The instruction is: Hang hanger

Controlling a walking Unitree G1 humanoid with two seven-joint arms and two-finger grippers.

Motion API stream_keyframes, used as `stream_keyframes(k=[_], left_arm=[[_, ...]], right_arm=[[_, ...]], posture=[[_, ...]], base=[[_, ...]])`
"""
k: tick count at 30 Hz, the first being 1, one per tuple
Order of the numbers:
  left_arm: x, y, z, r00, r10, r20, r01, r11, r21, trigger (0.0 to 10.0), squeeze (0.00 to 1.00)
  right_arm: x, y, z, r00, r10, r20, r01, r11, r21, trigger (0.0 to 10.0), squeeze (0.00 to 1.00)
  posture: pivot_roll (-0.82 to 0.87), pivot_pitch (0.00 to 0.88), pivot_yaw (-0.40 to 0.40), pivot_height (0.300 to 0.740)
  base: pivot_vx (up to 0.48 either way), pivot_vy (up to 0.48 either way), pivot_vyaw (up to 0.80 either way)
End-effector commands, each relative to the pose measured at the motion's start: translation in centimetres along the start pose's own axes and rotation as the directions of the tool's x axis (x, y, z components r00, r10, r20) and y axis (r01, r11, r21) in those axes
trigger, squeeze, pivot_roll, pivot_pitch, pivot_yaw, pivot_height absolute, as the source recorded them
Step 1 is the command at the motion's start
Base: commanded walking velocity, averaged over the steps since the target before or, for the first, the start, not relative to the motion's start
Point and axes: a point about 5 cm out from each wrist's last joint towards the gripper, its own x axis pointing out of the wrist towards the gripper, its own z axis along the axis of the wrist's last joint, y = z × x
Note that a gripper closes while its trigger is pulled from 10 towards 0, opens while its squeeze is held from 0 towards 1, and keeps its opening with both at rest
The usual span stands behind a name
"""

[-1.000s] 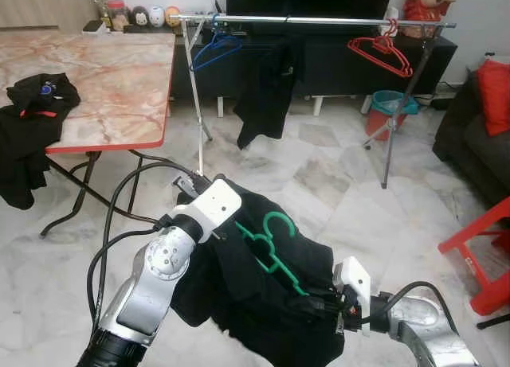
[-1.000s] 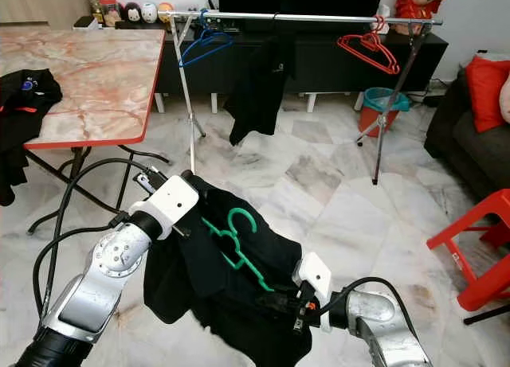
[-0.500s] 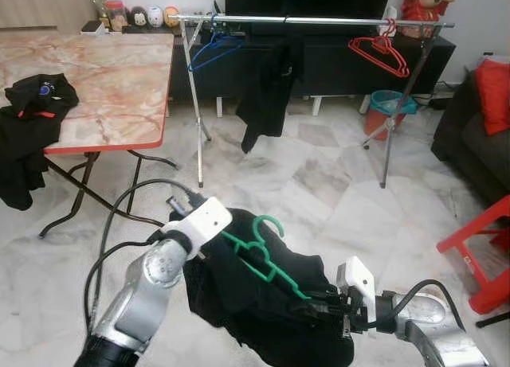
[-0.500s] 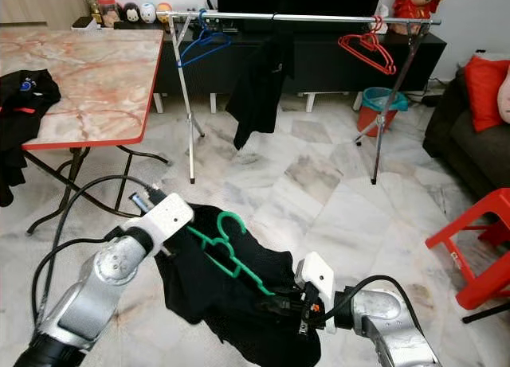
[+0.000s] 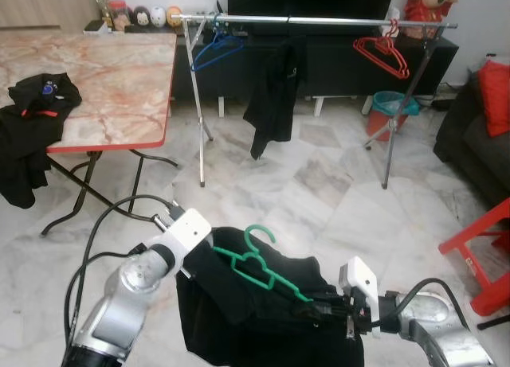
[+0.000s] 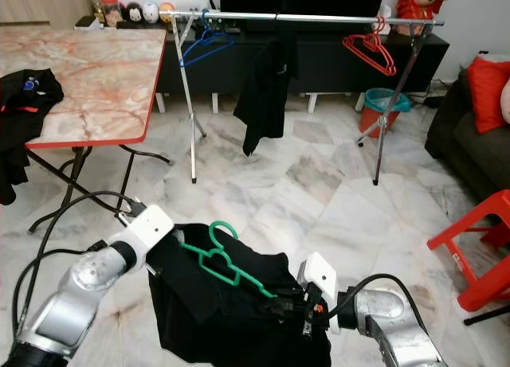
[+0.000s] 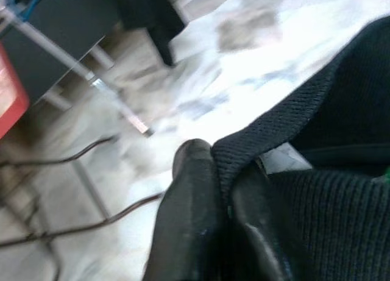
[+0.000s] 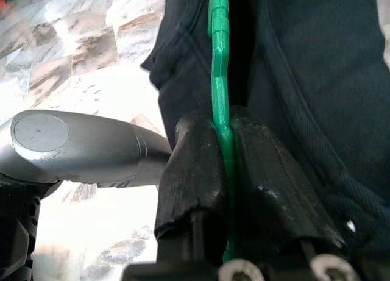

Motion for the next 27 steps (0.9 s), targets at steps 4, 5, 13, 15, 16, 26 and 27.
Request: stream_keyframes(k=[4,5,13,15,16,26,27], left_arm=[[-1.0,-0.1,0.0,0.990,-0.138,0.040,0.138,0.990,0.002,10.0,1.00],[-1.4,0.1,0.4,0.981,-0.177,0.076,0.178,0.984,-0.006,10.0,1.00],[-3.3,2.7,1.8,0.948,-0.290,0.132,0.293,0.956,-0.003,10.0,1.00],[-3.6,3.3,2.0,0.939,-0.305,0.158,0.314,0.949,-0.035,10.0,1.00],[-3.7,3.6,2.1,0.933,-0.314,0.174,0.329,0.943,-0.060,10.0,1.00],[-5.5,3.5,2.4,0.837,-0.469,0.282,0.529,0.826,-0.194,10.0,1.00],[-5.6,3.6,2.6,0.829,-0.471,0.303,0.538,0.820,-0.196,10.0,0.00]], right_arm=[[0.3,-0.4,1.3,0.999,0.009,0.047,-0.007,0.999,-0.048,0.0,0.00],[0.4,-0.4,1.4,0.999,0.012,0.048,-0.010,0.999,-0.050,0.0,0.00],[0.5,-0.6,1.6,0.999,0.028,0.023,-0.026,0.997,-0.075,0.0,0.00],[0.5,-0.6,1.6,0.999,0.034,0.017,-0.032,0.996,-0.078,0.0,0.00],[0.5,-0.7,1.7,0.999,0.034,0.017,-0.033,0.996,-0.079,0.0,0.00],[0.6,-0.9,1.9,0.999,0.042,0.015,-0.041,0.995,-0.094,0.0,0.00],[0.6,-0.9,1.9,0.999,0.045,0.014,-0.043,0.995,-0.094,0.0,0.00]], posture=[[0.15,0.000,-0.054,0.740],[0.15,0.000,-0.056,0.740],[0.15,0.000,-0.054,0.740],[0.15,0.000,-0.055,0.740],[0.15,0.000,-0.055,0.740],[0.15,0.000,-0.058,0.740],[0.15,0.000,-0.061,0.740]], base=[[0.000,0.000,0.00],[0.000,0.000,0.00],[0.000,0.000,0.00],[0.000,0.000,0.00],[0.000,0.000,0.00],[0.000,0.000,0.00],[0.000,0.000,0.00]])
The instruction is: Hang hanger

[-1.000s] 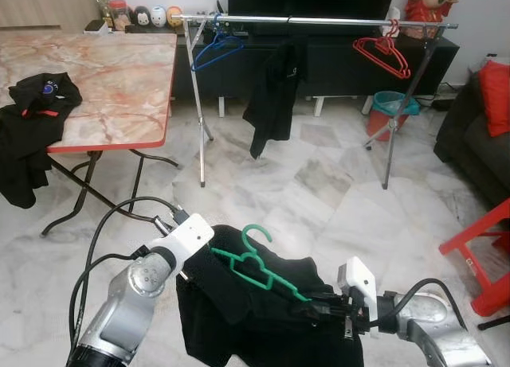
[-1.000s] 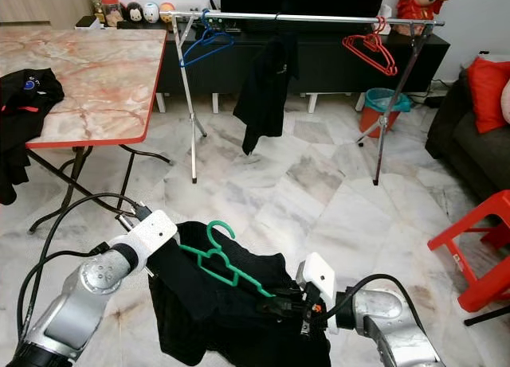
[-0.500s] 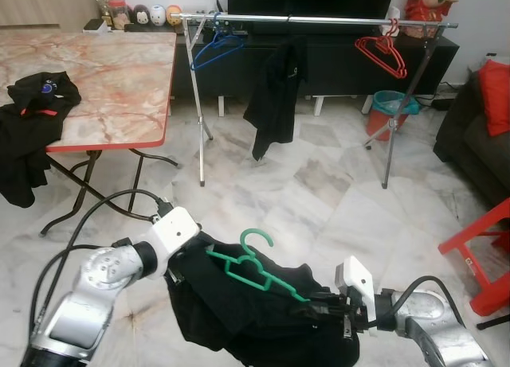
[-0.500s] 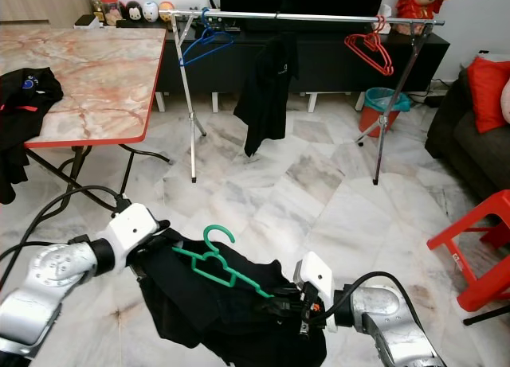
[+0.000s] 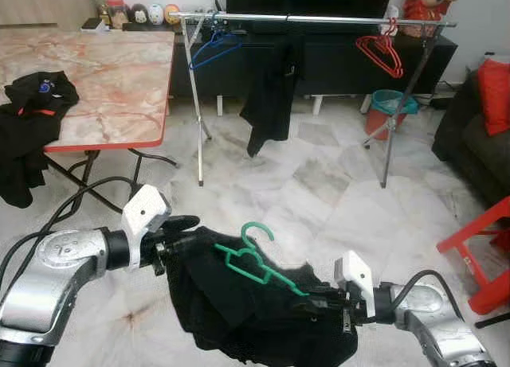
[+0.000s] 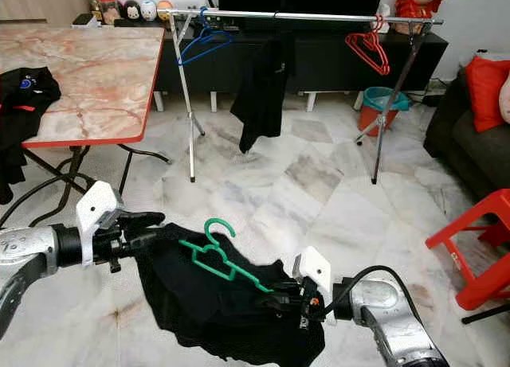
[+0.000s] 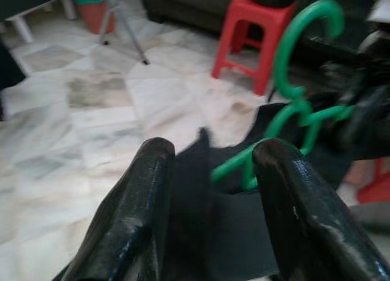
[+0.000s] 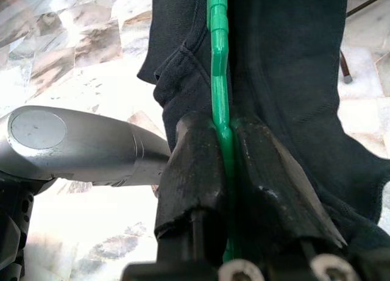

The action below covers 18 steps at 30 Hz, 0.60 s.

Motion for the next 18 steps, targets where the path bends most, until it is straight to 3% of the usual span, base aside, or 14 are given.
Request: stream_keyframes(k=[1,8,18], left_arm=[[-0.5,-0.2,0.8,0.999,-0.028,0.037,0.028,1.000,0.004,10.0,0.00],[-0.3,-0.8,2.4,0.989,-0.118,0.092,0.117,0.993,0.021,10.0,0.00],[3.0,-2.4,0.6,0.976,-0.215,0.030,0.215,0.977,0.014,10.0,0.00]], right_arm=[[0.1,-0.3,1.0,1.000,0.013,0.020,-0.013,0.999,-0.043,0.0,0.00],[0.1,-0.1,1.1,0.999,0.051,0.013,-0.050,0.998,-0.047,0.0,0.00],[0.9,-0.1,2.4,0.991,0.131,0.020,-0.129,0.988,-0.085,0.0,0.00]], posture=[[0.15,0.000,-0.062,0.740],[0.15,0.000,-0.064,0.740],[0.15,0.000,-0.065,0.740]], base=[[0.000,0.000,0.00],[0.000,0.000,0.00],[0.000,0.000,0.00]])
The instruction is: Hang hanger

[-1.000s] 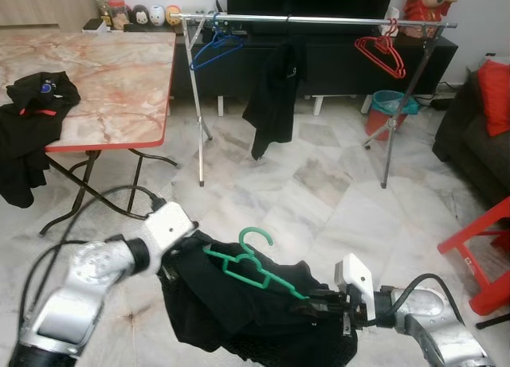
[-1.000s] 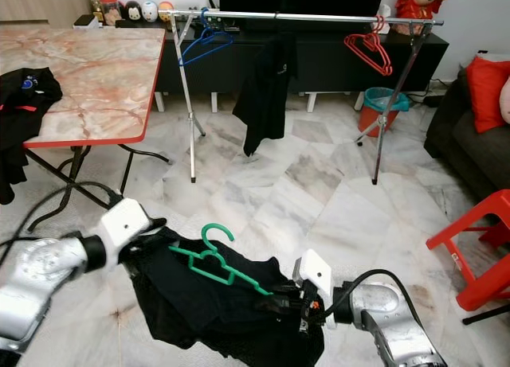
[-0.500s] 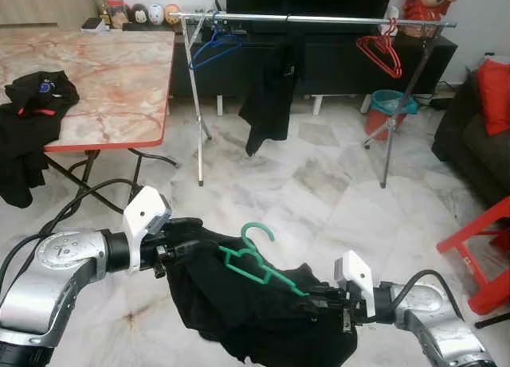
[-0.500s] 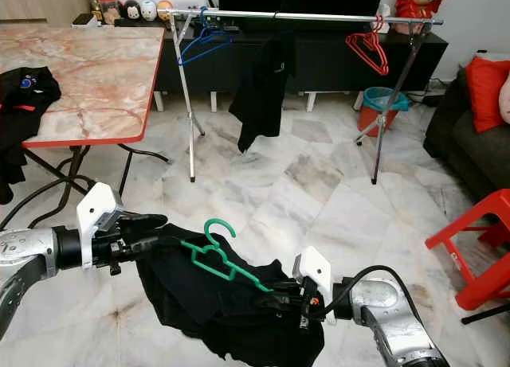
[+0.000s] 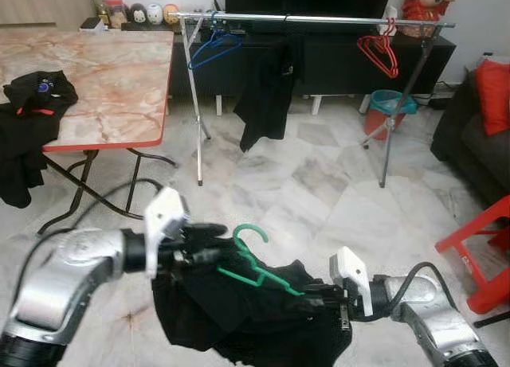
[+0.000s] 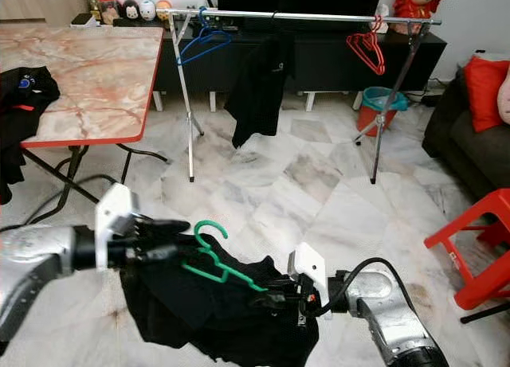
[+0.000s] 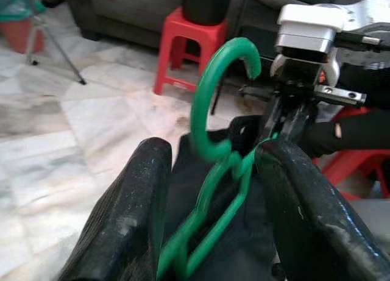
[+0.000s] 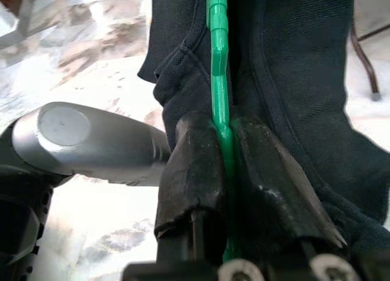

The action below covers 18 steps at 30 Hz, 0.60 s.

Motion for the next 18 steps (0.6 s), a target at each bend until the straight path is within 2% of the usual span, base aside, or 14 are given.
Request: stream_keyframes(k=[1,6,9,18], left_arm=[[0.4,0.0,-0.4,0.999,-0.006,-0.032,0.006,1.000,0.009,10.0,0.00],[1.1,-0.4,-0.8,0.998,-0.048,-0.051,0.049,0.999,0.017,10.0,0.00],[1.6,-0.7,-1.0,0.994,-0.068,-0.082,0.072,0.997,0.041,10.0,0.00],[2.5,-0.9,-0.8,0.990,-0.102,-0.097,0.109,0.992,0.068,10.0,0.00]], right_arm=[[0.0,-0.1,1.2,0.999,0.021,0.024,-0.020,0.999,-0.042,0.0,0.00],[-0.1,-0.2,1.2,0.999,0.031,0.016,-0.031,0.998,-0.048,0.0,0.00],[0.4,-0.3,1.5,0.999,0.037,0.027,-0.035,0.998,-0.052,0.0,0.00],[1.4,-0.4,2.2,0.997,0.068,0.042,-0.065,0.995,-0.073,0.0,0.00]], posture=[[0.15,0.000,-0.066,0.740],[0.15,0.000,-0.068,0.740],[0.15,0.000,-0.070,0.740],[0.15,0.000,-0.067,0.740]], base=[[0.000,0.000,0.00],[0.000,0.000,0.00],[0.000,0.000,0.00],[0.000,0.000,0.00]])
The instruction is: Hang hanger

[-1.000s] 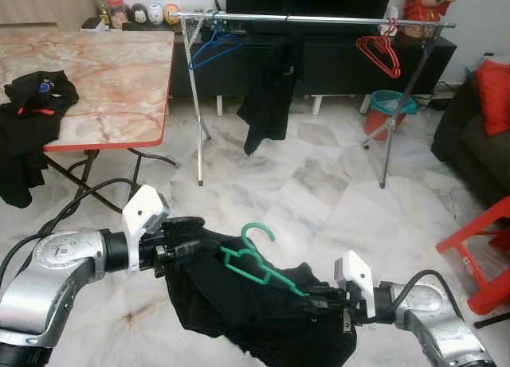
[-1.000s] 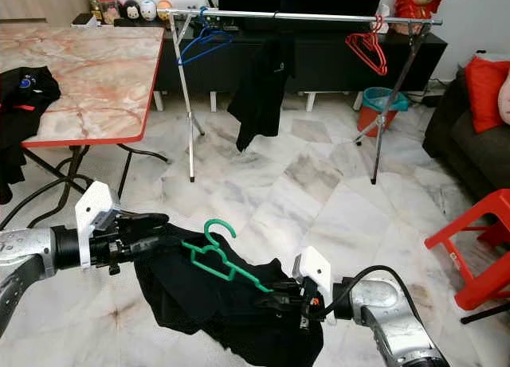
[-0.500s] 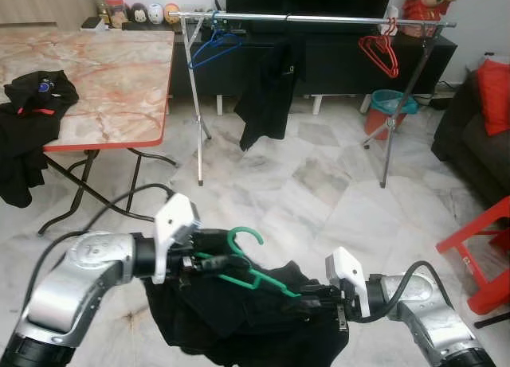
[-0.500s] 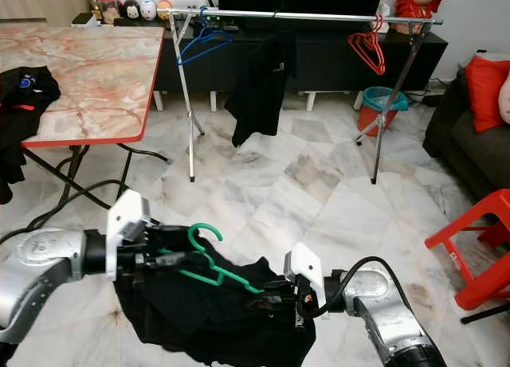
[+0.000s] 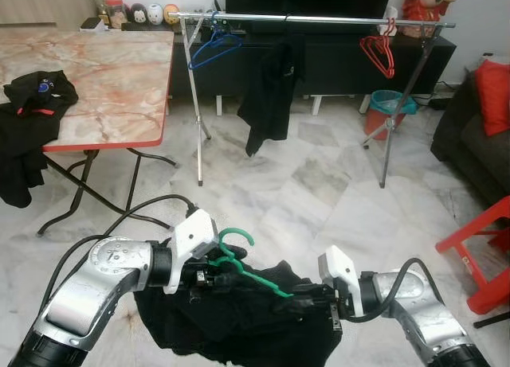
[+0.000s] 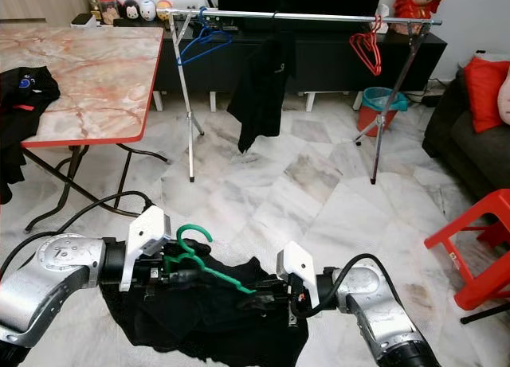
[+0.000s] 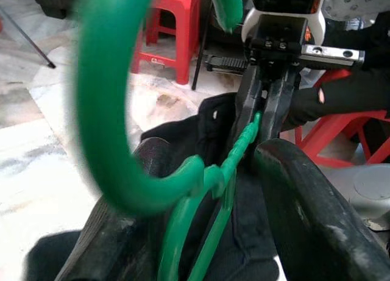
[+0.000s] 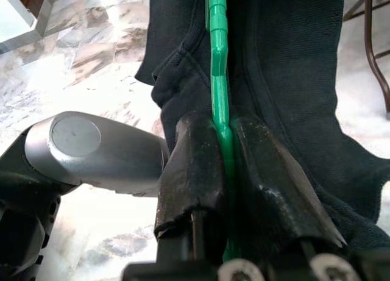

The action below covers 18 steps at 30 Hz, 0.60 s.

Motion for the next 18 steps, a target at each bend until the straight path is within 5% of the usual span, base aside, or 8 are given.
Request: stream_keyframes(k=[1,3,4,5,6,18], left_arm=[[0.4,0.0,0.3,1.000,-0.022,-0.014,0.022,0.999,0.029,10.0,0.00],[0.5,0.0,0.3,0.999,-0.028,-0.018,0.029,0.999,0.033,9.5,0.00],[0.5,0.0,0.3,0.999,-0.030,-0.019,0.031,0.999,0.034,6.6,0.00],[0.6,0.0,0.3,0.999,-0.029,-0.022,0.030,0.999,0.039,1.3,0.00],[0.5,0.1,0.3,0.999,-0.024,-0.031,0.025,0.999,0.043,0.0,0.00],[-0.9,0.7,-0.2,0.994,-0.025,-0.109,0.032,0.997,0.070,0.0,0.00]], right_arm=[[0.1,-0.4,1.0,1.000,0.009,0.021,-0.009,0.999,-0.038,0.0,0.00],[0.2,-0.4,1.1,1.000,0.011,0.023,-0.010,0.999,-0.040,0.0,0.00],[0.2,-0.4,1.1,1.000,0.012,0.024,-0.011,0.999,-0.041,0.0,0.00],[0.2,-0.4,1.1,1.000,0.013,0.025,-0.012,0.999,-0.042,0.0,0.00],[0.3,-0.4,1.1,1.000,0.013,0.025,-0.012,0.999,-0.042,0.0,0.00],[0.3,-0.5,1.0,1.000,0.017,0.019,-0.016,0.999,-0.042,0.0,0.00]], posture=[[0.15,0.000,-0.067,0.740],[0.15,0.000,-0.064,0.740],[0.15,0.000,-0.065,0.740],[0.15,0.000,-0.064,0.740],[0.15,0.000,-0.064,0.740],[0.15,0.000,-0.061,0.740]], base=[[0.000,0.000,0.00],[0.000,0.000,0.00],[0.000,0.000,0.00],[0.000,0.000,0.00],[0.000,0.000,0.00],[0.000,0.000,0.00]])
